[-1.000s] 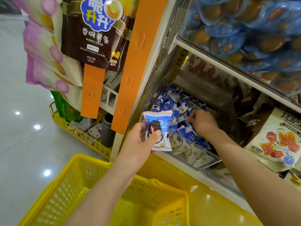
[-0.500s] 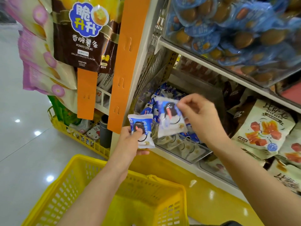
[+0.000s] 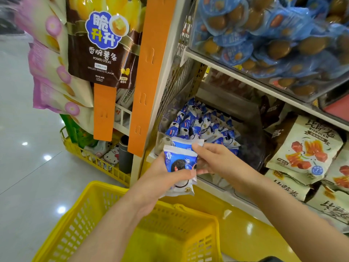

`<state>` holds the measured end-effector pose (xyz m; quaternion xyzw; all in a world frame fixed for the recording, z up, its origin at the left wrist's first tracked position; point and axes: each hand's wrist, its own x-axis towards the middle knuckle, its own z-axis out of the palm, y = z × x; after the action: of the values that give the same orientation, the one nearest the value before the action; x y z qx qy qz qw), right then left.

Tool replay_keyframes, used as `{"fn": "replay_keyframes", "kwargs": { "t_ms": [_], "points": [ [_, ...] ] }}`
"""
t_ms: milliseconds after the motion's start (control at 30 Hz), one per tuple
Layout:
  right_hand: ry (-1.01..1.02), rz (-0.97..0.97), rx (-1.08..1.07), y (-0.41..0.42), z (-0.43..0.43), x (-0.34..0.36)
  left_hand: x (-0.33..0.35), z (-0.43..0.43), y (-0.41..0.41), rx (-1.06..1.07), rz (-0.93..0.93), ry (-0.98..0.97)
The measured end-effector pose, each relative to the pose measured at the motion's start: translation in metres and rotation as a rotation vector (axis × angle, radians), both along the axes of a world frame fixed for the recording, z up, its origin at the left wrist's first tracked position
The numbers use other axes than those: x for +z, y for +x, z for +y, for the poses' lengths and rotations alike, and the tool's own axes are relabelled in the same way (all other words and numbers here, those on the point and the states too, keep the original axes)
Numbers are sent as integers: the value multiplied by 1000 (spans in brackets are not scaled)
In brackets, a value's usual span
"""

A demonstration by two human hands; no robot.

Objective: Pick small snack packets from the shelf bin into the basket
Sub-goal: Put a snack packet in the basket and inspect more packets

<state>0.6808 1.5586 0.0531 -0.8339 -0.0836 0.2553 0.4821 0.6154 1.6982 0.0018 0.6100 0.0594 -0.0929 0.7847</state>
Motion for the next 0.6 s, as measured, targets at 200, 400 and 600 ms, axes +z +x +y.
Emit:
{"fn": "replay_keyframes", "kwargs": {
  "t_ms": [200,400,600],
  "points": [
    [115,51,-71,19,-7,-2,3,-1,1,7,-60,4],
    [-50,-497,-438,77,-24,-6,3,6,10,239,50,-68],
    [-470,-703,-381,110,-28,-25,1,7,16,280,83,-91]
  ]
}}
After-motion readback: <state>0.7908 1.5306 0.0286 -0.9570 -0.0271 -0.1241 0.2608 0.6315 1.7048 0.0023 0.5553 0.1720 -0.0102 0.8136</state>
